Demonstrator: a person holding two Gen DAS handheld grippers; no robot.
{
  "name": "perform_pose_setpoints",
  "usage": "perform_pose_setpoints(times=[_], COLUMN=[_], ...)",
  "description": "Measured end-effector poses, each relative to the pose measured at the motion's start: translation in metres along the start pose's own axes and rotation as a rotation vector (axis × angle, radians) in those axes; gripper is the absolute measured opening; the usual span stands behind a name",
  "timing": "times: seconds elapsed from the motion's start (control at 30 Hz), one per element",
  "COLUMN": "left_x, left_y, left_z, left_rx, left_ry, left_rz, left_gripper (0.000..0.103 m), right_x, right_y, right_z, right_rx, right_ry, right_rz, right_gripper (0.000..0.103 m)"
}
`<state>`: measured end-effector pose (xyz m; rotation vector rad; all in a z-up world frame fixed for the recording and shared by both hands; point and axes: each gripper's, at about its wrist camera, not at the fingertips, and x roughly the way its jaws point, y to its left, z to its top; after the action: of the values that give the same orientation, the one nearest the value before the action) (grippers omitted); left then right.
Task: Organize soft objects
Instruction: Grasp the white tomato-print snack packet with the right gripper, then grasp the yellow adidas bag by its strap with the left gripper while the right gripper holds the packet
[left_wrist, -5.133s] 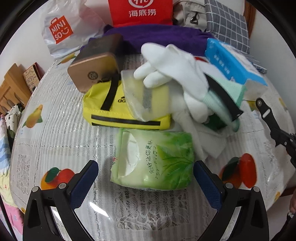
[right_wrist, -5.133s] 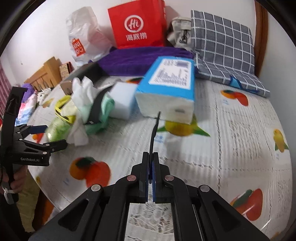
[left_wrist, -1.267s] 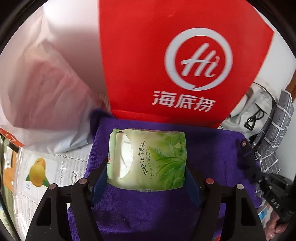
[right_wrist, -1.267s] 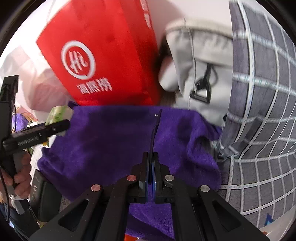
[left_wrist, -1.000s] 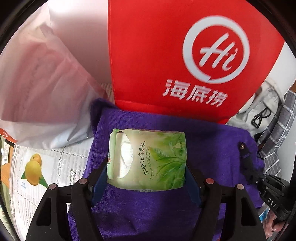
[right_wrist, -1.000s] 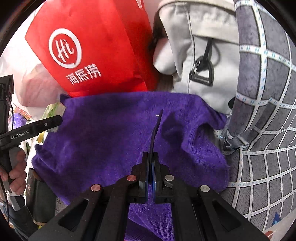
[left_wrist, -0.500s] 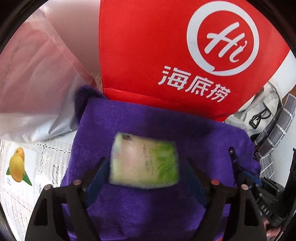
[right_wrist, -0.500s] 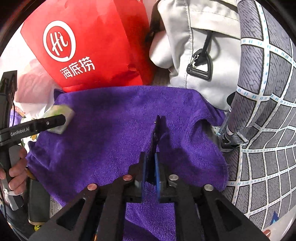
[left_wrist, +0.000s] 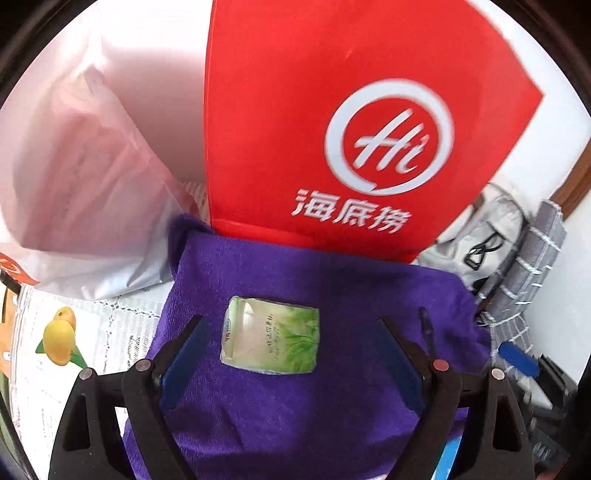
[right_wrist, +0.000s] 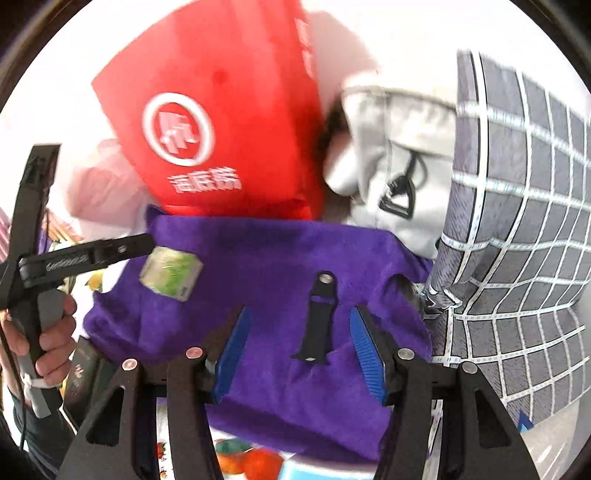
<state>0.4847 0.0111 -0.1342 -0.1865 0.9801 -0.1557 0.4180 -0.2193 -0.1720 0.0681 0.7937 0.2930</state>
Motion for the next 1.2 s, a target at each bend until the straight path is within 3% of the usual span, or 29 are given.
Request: perform_pose_setpoints(times=[0.1,0.27,0.43,0.67,0.97,1.1,1.2], left_x=[-0.015,-0.051,-0.088,-0.119,-0.138,-0.141,-0.142], left_y=[-0.001,0.004,0.017,0.042,0.069,0.077,0.085], left_z=[-0.001,-0.003,-0.018,-0.052,-0.086,-0.098,-0.105], left_rx=[0.013,0.052,0.052,0.077,0.060,0.059,0.043], left_ry=[-0.028,-0.080,-0.101,-0.100,-0.104,-0.095,-0.086], left_rz=[0.008,0.064,0.057,0.122,0.125,0.132,0.136], left_gripper=[0.089,0.089,0.089,0.089,0.089,0.089,0.089], right_x=[-0.016,-0.025,-0.016,0.013,0.050,0.049,0.040], right_y=[0.021,0.063,0.099,0.123,0.153,0.150,0.145], right_z=[-0.018,-0.058,-0.092,-0.113,-0.121,-0.118,-0.114], right_rx=[-0.030,-0.098,-0.183,-0.285,-0.429,-0.400,-0.364], right_ry=[-0.003,0.081,0.214,0.368,0.513,0.504,0.463], right_rz=[0.011,0.066,0.088,0.034,-0.033,-0.003,0.014], right_gripper=[0.071,0.071,0.072,0.073,0.078,0.046,0.042])
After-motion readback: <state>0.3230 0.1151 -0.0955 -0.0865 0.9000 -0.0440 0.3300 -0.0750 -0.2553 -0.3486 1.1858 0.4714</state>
